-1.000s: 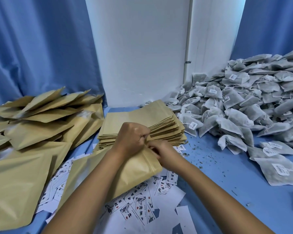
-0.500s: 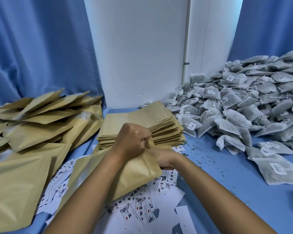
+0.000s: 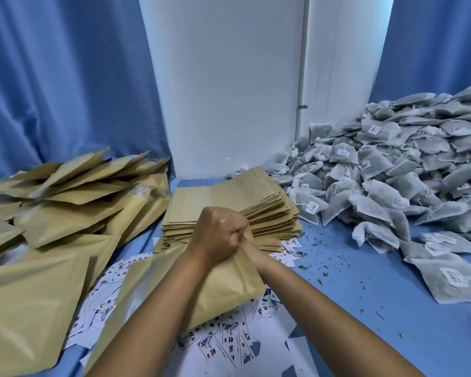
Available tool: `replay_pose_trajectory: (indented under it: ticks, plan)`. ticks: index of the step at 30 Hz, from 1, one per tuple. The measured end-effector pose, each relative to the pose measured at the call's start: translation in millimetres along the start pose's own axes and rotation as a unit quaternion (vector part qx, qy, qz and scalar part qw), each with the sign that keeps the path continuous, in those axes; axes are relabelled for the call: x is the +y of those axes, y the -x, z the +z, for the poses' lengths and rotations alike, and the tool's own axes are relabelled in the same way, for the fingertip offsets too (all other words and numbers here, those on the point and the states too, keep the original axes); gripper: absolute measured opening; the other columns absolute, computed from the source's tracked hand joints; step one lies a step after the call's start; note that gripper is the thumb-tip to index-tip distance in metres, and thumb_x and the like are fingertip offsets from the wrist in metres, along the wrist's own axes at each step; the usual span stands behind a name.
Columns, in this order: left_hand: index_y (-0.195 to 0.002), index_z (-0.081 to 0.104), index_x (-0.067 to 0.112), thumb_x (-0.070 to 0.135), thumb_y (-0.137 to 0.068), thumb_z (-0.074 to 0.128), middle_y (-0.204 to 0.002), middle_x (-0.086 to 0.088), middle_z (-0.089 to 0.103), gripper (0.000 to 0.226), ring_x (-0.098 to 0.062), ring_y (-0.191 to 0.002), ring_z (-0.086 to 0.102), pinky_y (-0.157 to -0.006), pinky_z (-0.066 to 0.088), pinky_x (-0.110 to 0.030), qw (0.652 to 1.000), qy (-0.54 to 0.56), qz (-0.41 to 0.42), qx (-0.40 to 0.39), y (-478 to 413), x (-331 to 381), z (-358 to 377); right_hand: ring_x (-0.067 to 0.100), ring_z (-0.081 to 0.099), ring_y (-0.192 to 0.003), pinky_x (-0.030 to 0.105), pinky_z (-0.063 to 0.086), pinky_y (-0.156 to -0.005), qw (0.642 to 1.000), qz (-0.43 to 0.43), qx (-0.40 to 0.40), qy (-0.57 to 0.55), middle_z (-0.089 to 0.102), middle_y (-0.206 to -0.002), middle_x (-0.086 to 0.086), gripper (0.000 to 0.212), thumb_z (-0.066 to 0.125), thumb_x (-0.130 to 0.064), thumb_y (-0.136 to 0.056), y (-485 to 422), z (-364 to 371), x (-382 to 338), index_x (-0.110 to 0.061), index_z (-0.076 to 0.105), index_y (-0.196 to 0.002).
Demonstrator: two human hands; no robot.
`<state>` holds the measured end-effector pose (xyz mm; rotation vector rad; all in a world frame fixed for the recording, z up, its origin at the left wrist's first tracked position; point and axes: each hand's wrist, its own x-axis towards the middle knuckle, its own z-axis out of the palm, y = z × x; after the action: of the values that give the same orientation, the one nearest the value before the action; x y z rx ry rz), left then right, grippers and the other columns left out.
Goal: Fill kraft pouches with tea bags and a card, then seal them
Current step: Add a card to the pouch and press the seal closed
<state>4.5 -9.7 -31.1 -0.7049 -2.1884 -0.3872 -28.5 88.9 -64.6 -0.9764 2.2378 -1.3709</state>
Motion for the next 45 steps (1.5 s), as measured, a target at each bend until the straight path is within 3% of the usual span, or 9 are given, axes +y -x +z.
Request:
replay_pose_trajectory:
  ticks: [5,10,14,20,25,30,34,36,45]
  plan:
    - [-0.044,0.036,0.015,0.007,-0.062,0.036,-0.051,0.008,0.022,0.020,-0.013,-0.045,0.022,-0.044,0.022,-0.020,0.999,-0.001,0.012,0.032,-2.4,-5.1,-6.9,-0.002,0.058,-0.051,0.012,0.046,-0.050,0.974,0.060,-0.143,-0.163,0.063,-0.054,-0.008,0.033,0.037,0.009,-0.096,10.7,-13.1,16.0,-0.010,0.055,-0.075]
    - [-0.045,0.031,0.014,0.006,-0.056,0.031,-0.045,0.000,0.023,0.013,-0.016,-0.042,0.021,-0.040,0.023,-0.023,0.999,-0.010,0.007,0.052,-3.7,-13.2,-16.9,0.016,0.061,-0.073,0.021,0.048,-0.058,0.922,0.012,0.291,-0.256,0.069,-0.082,0.003,0.018,0.054,-0.008,-0.092,-0.4,-43.3,31.0,-0.013,0.066,-0.079]
    - [-0.045,0.037,0.013,0.005,-0.057,0.034,-0.044,-0.004,0.032,0.014,-0.017,-0.045,0.024,-0.042,0.024,-0.023,0.999,-0.008,0.032,0.032,-5.4,-4.3,-8.6,0.012,0.060,-0.060,0.022,0.046,-0.058,0.940,0.110,0.040,-0.320,0.065,-0.067,-0.002,0.034,0.053,-0.046,-0.091,0.7,-44.0,24.2,-0.015,0.063,-0.082]
    - [-0.052,0.053,0.011,-0.002,-0.062,0.046,-0.054,-0.006,0.048,0.017,-0.024,-0.046,0.039,-0.042,0.034,-0.027,0.990,-0.066,0.120,0.029,-11.5,13.7,8.8,0.020,0.055,-0.064,0.026,0.048,-0.050,0.892,0.139,0.031,-0.428,0.051,-0.066,0.011,0.027,0.032,0.008,-0.090,-11.8,-43.7,0.3,-0.005,0.052,-0.077]
    - [-0.113,0.063,0.017,0.014,-0.077,0.056,-0.125,-0.006,0.052,0.038,-0.024,-0.116,0.043,-0.100,0.030,-0.040,0.972,-0.110,-0.141,0.154,-10.5,0.5,-0.2,0.020,0.068,-0.060,0.027,0.058,-0.057,0.758,0.083,0.141,-0.632,0.068,-0.075,0.018,0.018,0.038,0.003,-0.098,-22.0,-68.3,-8.4,0.002,0.056,-0.100]
    - [-0.144,0.023,0.017,0.026,-0.074,0.079,-0.147,-0.015,0.026,0.089,-0.031,-0.130,0.036,-0.105,0.036,-0.044,0.745,0.181,-0.616,0.179,28.6,-4.5,26.1,0.031,0.049,-0.126,0.043,0.036,-0.109,0.619,0.087,0.273,-0.731,0.049,-0.137,0.022,0.041,0.040,0.002,-0.099,-25.0,-72.8,33.9,0.000,0.039,-0.139]
    - [-0.126,0.047,-0.004,0.014,-0.074,0.071,-0.119,-0.024,0.063,0.060,-0.037,-0.098,0.066,-0.085,0.055,-0.045,0.386,0.659,-0.628,0.150,54.4,4.1,57.7,0.024,0.068,-0.092,0.030,0.058,-0.077,0.618,0.113,0.289,-0.722,0.063,-0.109,0.018,0.026,0.048,-0.001,-0.096,-6.4,-54.6,65.4,0.000,0.050,-0.122]
    - [-0.114,0.055,-0.005,0.013,-0.075,0.070,-0.102,-0.023,0.069,0.045,-0.031,-0.089,0.069,-0.083,0.055,-0.037,0.391,0.649,-0.639,0.133,64.3,2.8,71.4,0.018,0.069,-0.065,0.025,0.058,-0.054,0.657,0.133,0.323,-0.668,0.064,-0.091,0.014,0.013,0.057,-0.002,-0.092,0.0,-48.4,78.3,0.000,0.055,-0.105]
    - [-0.100,0.061,0.000,0.002,-0.086,0.064,-0.090,-0.009,0.074,0.014,-0.020,-0.071,0.071,-0.059,0.057,-0.024,0.522,0.516,-0.664,0.140,73.2,-12.5,79.7,0.014,0.052,-0.056,0.023,0.045,-0.053,0.747,0.163,0.449,-0.462,0.059,-0.067,0.003,0.019,0.070,-0.007,-0.083,4.9,-55.6,108.0,-0.010,0.056,-0.071]
